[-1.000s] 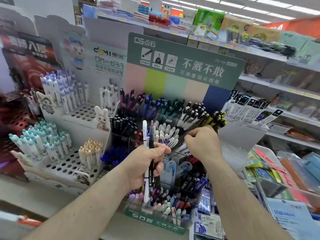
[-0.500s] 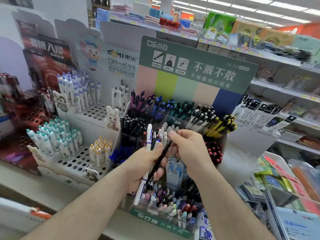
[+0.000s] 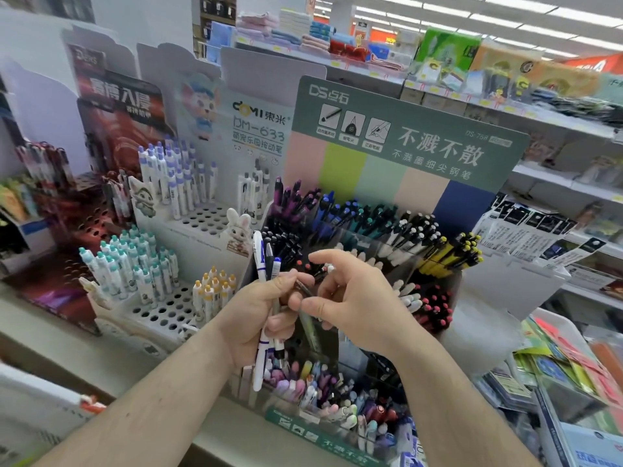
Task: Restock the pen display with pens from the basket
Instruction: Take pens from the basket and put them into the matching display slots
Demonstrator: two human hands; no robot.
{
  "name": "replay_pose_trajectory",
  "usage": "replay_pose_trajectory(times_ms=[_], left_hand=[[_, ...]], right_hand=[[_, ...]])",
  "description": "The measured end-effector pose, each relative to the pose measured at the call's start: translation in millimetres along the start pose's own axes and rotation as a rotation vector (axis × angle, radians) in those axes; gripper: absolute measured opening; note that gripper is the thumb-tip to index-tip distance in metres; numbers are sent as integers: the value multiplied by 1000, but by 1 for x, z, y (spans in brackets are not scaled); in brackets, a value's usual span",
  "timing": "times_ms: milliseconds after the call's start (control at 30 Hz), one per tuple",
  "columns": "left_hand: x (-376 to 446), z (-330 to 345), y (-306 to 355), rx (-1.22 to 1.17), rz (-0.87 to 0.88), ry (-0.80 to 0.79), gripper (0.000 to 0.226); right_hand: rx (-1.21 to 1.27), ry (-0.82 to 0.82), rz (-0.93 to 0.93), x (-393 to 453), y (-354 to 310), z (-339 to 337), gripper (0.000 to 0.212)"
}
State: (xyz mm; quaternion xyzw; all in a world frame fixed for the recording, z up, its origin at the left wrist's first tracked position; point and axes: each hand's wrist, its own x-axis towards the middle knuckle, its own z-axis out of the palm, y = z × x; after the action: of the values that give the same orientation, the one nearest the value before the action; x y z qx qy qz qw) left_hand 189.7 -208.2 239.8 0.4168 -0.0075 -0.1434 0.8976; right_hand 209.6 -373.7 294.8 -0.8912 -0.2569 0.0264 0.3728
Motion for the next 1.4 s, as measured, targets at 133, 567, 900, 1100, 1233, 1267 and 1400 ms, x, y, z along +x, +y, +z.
replay_pose_trajectory(times_ms=[133, 567, 900, 1100, 1233, 1267, 1400], left_hand=[[-3, -11, 4, -42, 88, 7, 22], [-2, -43, 21, -155, 210, -2, 48], [-1, -54, 30, -62, 188, 213, 19], [-4, -57, 31, -16, 197, 235, 19], [-5, -56, 31, 6, 180, 245, 15], [-5, -55, 30, 9, 176, 240, 15], [-6, -51, 28, 43, 179, 230, 21]], right_hand=[[-2, -96, 72, 5, -5, -3, 30], [1019, 454, 412, 28, 2, -5, 17], [588, 957, -21, 67, -23, -5, 10], [172, 897, -185, 100, -16, 18, 20], [-51, 664, -214, 115, -12, 39, 20], [-125, 591, -214, 118, -11, 42, 17], [-370, 358, -118, 119, -3, 57, 25]])
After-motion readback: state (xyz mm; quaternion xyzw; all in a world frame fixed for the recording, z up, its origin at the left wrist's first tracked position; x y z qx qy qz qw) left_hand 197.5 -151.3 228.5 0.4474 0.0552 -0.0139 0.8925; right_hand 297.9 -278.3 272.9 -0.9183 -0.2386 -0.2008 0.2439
